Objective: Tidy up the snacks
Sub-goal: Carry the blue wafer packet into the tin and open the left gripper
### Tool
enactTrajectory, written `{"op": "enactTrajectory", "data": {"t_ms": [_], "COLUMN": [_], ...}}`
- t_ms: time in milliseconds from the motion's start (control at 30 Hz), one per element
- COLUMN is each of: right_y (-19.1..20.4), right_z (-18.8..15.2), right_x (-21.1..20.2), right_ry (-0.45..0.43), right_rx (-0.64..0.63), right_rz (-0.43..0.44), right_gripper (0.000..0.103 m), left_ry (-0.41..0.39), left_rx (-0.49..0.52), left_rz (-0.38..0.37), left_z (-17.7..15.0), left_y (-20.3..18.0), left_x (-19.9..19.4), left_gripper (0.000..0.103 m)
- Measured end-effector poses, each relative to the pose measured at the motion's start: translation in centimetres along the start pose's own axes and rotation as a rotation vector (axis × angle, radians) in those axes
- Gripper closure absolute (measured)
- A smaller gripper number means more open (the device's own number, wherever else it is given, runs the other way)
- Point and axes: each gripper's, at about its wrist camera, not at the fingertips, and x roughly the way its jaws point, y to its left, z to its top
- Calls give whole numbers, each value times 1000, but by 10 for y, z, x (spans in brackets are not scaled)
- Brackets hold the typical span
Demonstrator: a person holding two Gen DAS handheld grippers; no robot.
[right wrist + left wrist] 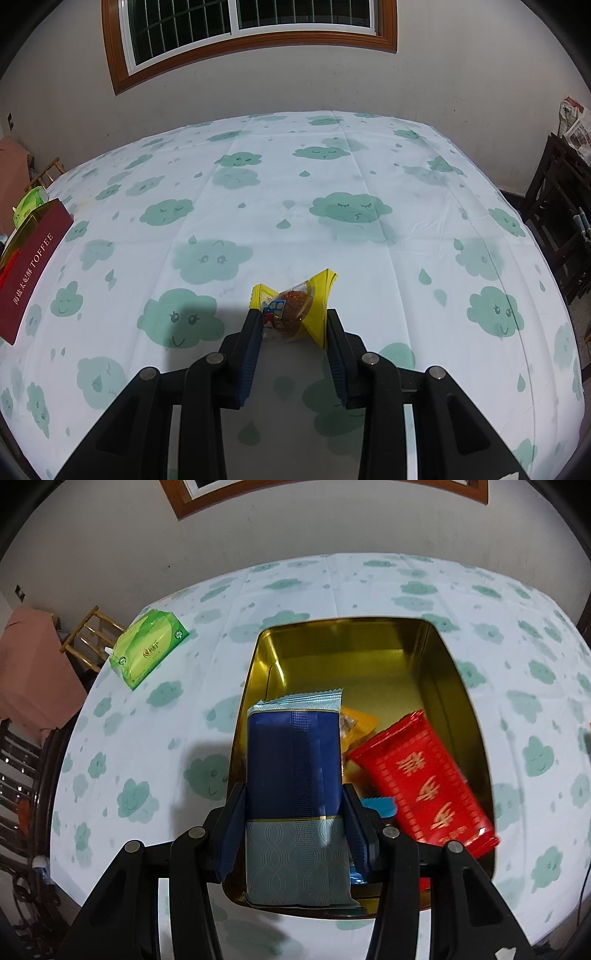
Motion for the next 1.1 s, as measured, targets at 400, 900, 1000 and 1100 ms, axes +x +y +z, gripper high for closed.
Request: {"op": "enactTrajectory", "data": {"t_ms": [400,900,1000,1100], "right_y": [2,3,1,2], "right_z": [0,0,-1,-1], "right_x": [1,1,0,0], "right_ry": [1,1,0,-2], "right_rx": [-7,-13,-5,3], "right_rz": [-8,-18,-21,-27], "right_gripper": [68,68,69,69], "left_ry": [0,-45,-60,-76], "left_rx": [28,32,21,17], "left_rz": [13,40,42,51], "left_z": [0,2,2,0], "left_y": [-4,-3,-2,-3], "left_x": [11,-2,-8,-15], "left_gripper": [57,43,39,36]}}
